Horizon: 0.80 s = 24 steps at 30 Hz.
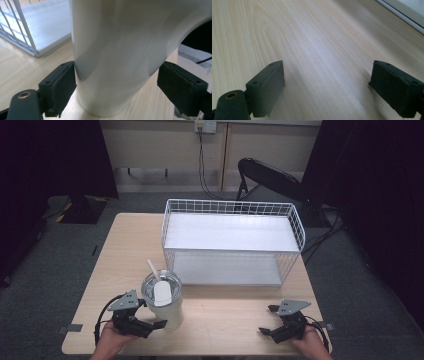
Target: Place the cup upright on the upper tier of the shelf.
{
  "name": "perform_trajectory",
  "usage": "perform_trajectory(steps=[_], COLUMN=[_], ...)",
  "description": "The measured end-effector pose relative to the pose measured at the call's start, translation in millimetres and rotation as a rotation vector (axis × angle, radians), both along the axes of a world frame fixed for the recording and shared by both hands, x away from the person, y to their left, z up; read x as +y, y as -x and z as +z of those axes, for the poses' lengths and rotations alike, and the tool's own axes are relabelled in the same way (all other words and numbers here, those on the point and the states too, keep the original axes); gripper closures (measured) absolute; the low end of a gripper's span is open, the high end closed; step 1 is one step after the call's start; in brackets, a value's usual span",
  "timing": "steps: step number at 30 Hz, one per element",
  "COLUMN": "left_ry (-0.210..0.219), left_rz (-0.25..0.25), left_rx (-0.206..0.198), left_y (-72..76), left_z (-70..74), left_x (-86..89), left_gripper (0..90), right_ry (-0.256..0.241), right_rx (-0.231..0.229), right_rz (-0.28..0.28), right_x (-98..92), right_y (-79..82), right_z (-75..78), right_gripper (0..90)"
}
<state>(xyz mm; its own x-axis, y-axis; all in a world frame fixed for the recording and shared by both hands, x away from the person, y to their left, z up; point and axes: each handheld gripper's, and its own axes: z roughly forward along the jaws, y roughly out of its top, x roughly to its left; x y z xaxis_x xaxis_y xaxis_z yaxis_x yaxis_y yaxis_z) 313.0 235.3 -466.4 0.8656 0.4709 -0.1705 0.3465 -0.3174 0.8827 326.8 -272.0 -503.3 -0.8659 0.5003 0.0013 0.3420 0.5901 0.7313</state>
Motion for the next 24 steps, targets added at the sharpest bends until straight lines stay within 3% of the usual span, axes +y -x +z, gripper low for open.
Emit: perform_trajectory(steps=[8, 15, 19, 24], left_ry=[0.021, 0.009, -0.016, -0.006], left_rz=[0.007, 0.006, 0.011, 0.014], left_rx=[-0.014, -0.031, -0.061, -0.077], left_y=[-1.9, -3.2, -3.7, -3.9], left_z=[2.4, 4.1, 6.2, 7.2], left_x=[-5.2, -9.6, -14.9, -16.5], left_gripper=[11.0, 9.3, 8.7, 8.3], right_ry=[0.0, 0.0, 0.0, 0.0], right_rx=[0.0, 0.0, 0.0, 0.0], right_rz=[0.0, -0.001, -0.001, -0.001], right_x=[0.0, 0.0, 0.0, 0.0], right_y=[0.0, 0.1, 0.1, 0.1], right_z=[0.0, 0.0, 0.0, 0.0], right_gripper=[11.7, 11.7, 11.7, 11.7])
